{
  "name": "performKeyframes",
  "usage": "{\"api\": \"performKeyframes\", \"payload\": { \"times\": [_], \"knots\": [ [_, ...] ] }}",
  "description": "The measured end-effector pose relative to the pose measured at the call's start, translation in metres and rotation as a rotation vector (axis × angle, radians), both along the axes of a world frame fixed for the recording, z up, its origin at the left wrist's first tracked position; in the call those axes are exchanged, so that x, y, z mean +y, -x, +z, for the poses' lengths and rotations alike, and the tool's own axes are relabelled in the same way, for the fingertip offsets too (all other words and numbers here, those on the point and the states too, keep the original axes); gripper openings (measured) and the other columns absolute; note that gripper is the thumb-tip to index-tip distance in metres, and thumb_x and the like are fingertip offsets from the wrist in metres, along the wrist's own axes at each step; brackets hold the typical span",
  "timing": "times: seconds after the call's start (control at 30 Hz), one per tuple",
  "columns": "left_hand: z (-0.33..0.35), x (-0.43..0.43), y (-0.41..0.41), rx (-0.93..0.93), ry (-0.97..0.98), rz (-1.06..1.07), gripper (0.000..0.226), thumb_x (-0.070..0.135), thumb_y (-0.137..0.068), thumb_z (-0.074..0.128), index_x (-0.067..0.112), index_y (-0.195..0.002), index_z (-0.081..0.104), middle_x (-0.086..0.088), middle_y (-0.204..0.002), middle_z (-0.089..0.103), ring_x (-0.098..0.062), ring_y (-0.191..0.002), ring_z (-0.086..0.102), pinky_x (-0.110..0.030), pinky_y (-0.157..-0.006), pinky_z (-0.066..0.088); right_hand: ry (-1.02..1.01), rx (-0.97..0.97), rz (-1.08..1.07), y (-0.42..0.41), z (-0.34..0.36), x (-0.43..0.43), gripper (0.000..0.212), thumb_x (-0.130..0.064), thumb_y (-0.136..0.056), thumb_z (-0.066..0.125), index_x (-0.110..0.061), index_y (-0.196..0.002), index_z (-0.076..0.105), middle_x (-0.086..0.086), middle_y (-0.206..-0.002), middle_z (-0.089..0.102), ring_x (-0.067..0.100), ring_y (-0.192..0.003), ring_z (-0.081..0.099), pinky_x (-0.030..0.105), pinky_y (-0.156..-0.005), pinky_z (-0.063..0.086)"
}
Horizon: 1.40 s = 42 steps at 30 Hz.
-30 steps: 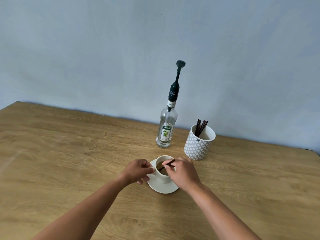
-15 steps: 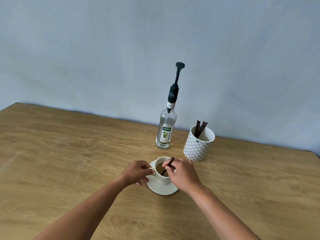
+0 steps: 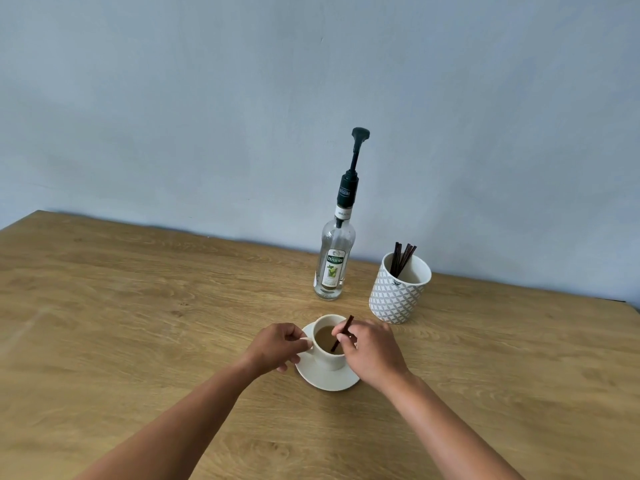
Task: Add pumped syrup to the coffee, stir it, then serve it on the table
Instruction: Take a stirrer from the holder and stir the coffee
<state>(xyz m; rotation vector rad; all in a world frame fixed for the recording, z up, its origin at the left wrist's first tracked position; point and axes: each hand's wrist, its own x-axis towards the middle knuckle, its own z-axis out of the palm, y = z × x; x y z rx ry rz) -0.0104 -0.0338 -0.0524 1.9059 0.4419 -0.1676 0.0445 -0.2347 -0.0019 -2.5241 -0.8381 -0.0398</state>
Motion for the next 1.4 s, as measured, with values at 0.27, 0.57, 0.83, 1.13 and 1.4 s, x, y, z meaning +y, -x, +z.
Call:
{"api": "performKeyframes", "payload": {
  "times": [0.27,0.57,0.83,1.13,1.4],
  "knots": [
    [-0.007,-0.002,0.011,-0.115,-0.011,0.06,0.021,0.037,-0.078,0.08,0.031,-0.096,0.07,0.011,-0.1,0.072,-0.015,-0.088,0.072,-0.027,-0.057,0.058,0.052,0.01,-0.05,0.002,0.0,-0.001,0.019,-0.029,-0.094,0.055,-0.033,-0.103,0.071,-0.019,-0.104,0.072,0.012,-0.102,0.058,0.036,-0.098,0.037],
    [-0.029,0.001,0.03,-0.168,-0.529,0.21,0.029,0.04,-0.098,0.046,0.028,-0.116,0.066,0.005,-0.125,0.068,-0.017,-0.119,0.059,-0.039,-0.105,0.042,-0.091,0.139,-0.075,0.014,0.003,-0.003,0.015,-0.025,-0.091,0.062,-0.032,-0.097,0.073,-0.015,-0.094,0.069,0.013,-0.094,0.06,0.041,-0.094,0.047],
    [-0.074,0.006,0.047,-0.066,-0.883,-0.063,0.061,0.057,-0.099,0.022,0.033,-0.155,0.026,0.005,-0.168,0.013,-0.013,-0.155,-0.004,-0.042,-0.125,-0.007,0.039,0.019,-0.155,0.02,0.004,-0.007,0.018,-0.027,-0.094,0.056,-0.033,-0.103,0.07,-0.018,-0.101,0.072,0.011,-0.098,0.059,0.036,-0.096,0.037],
    [-0.078,0.009,0.048,-0.075,-0.909,-0.073,0.062,0.058,-0.098,0.018,0.033,-0.155,0.026,0.005,-0.168,0.012,-0.014,-0.155,-0.004,-0.043,-0.125,-0.005,-0.27,-0.075,-0.195,0.04,0.018,-0.008,0.015,-0.011,-0.085,0.069,-0.021,-0.094,0.076,-0.007,-0.091,0.076,0.019,-0.082,0.067,0.045,-0.085,0.052],
    [-0.075,0.007,0.05,-0.089,-0.888,-0.067,0.06,0.055,-0.099,0.021,0.034,-0.154,0.028,0.004,-0.168,0.014,-0.015,-0.155,-0.002,-0.044,-0.125,-0.004,-0.223,0.122,-0.322,0.051,0.014,-0.01,0.015,-0.02,-0.089,0.063,-0.03,-0.095,0.074,-0.014,-0.08,0.07,0.014,-0.08,0.065,0.045,-0.088,0.05]
  ]
}}
